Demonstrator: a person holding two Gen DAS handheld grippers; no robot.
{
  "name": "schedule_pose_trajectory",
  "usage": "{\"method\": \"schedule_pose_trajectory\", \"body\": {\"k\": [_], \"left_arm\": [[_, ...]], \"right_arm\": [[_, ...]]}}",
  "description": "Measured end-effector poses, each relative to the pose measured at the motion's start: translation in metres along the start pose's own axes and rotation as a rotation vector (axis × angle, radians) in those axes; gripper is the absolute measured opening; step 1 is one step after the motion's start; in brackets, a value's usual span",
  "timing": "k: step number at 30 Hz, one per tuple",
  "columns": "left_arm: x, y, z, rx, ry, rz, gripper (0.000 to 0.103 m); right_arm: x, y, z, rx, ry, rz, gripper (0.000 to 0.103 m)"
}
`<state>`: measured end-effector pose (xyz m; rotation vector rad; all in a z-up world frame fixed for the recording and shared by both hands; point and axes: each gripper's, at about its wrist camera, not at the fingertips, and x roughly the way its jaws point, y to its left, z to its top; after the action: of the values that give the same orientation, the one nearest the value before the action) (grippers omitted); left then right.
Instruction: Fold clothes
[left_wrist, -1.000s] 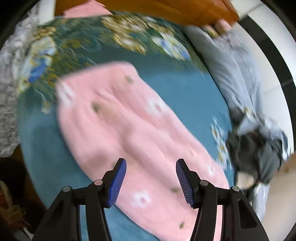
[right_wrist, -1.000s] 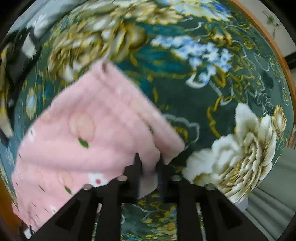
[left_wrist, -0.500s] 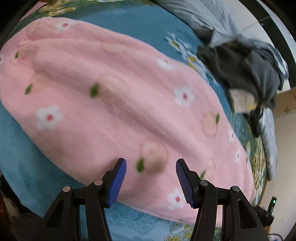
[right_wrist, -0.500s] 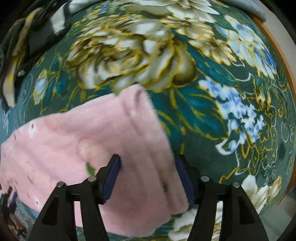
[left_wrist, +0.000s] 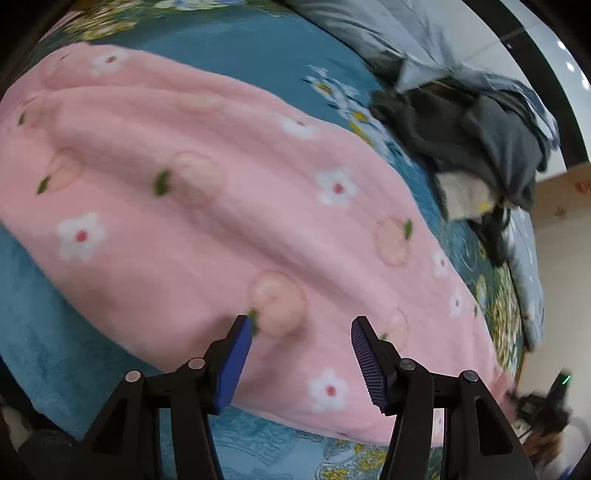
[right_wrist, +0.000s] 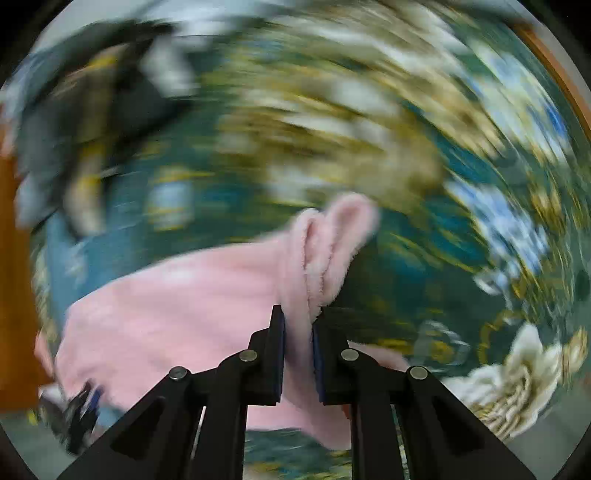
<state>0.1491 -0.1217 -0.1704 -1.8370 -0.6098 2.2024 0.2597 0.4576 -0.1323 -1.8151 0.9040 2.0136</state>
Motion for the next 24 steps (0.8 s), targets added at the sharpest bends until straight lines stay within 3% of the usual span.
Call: {"method": "schedule_pose_trajectory", "body": {"k": [2, 5, 10, 14, 20, 22, 24], "left_arm": [[0.006, -0.008, -0.002, 0.033, 0.031, 0.006, 0.060], [-0.002, -0.007, -0.003, 0.033, 0.012, 0.001, 0.060], [-0.037, 0.020, -0.003, -0.048, -0.082, -0.023, 0.060], [-0.053, 0.045, -0.005, -0.116, -0.125, -0.026, 0.060], [-0.063, 0.068, -0.008, -0.208, -0.146, -0.024, 0.060], [-0.063, 0.070, -0.009, -0.213, -0.145, -0.019, 0.060], [-0.063, 0.071, -0.010, -0.221, -0.140, -0.034, 0.060]], "right_arm": [[-0.013, 0.065, -0.002, -0.122, 0.000, 0.079, 0.014], [-0.015, 0.146, -0.012, -0.279, 0.029, 0.182, 0.014], [0.032, 0.262, -0.037, -0.425, 0.137, 0.302, 0.014], [0.077, 0.317, -0.054, -0.479, 0.196, 0.294, 0.014], [0.130, 0.369, -0.085, -0.634, 0.197, 0.236, 0.015], [0.143, 0.381, -0.092, -0.670, 0.199, 0.222, 0.019], [0.149, 0.380, -0.093, -0.671, 0.255, 0.276, 0.027]]}}
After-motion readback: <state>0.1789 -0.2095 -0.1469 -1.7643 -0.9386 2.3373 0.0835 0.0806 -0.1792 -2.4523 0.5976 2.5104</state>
